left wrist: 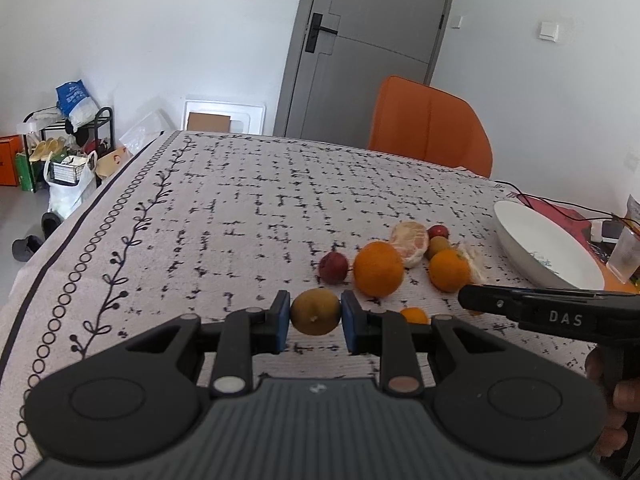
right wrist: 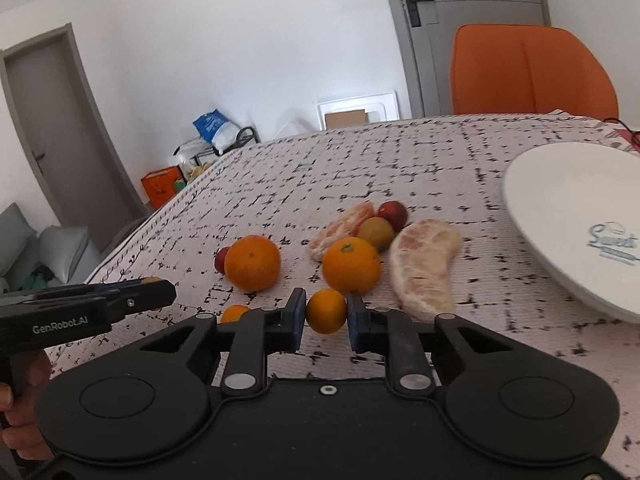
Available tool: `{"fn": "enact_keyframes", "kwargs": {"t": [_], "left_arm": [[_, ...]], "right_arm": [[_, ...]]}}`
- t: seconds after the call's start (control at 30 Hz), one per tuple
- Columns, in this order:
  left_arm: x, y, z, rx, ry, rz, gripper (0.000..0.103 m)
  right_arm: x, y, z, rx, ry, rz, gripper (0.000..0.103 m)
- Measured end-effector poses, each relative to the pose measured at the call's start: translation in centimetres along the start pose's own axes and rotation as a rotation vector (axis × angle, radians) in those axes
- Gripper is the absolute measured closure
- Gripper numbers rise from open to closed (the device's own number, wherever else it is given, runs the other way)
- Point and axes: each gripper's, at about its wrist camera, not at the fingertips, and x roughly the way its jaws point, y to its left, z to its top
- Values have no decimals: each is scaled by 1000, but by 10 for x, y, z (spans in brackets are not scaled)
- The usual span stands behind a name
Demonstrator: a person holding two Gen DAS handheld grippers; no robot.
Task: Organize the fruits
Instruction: 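Carry the kiwi and mandarin in both grippers over the white bowl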
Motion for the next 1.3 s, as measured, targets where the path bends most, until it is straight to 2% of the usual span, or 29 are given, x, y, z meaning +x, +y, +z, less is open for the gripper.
{"fn": "enact_keyframes", "kwargs": {"t": [0.6,1.3], "left_arm": [[-5,-58,15,91,-34,-73,77],[16,-131,22,191,-30,-144,77]], "right_arm": [[-55,-36,3,44,-121,-21,83],[-105,-96,-6,124,-242,-125,83]]}}
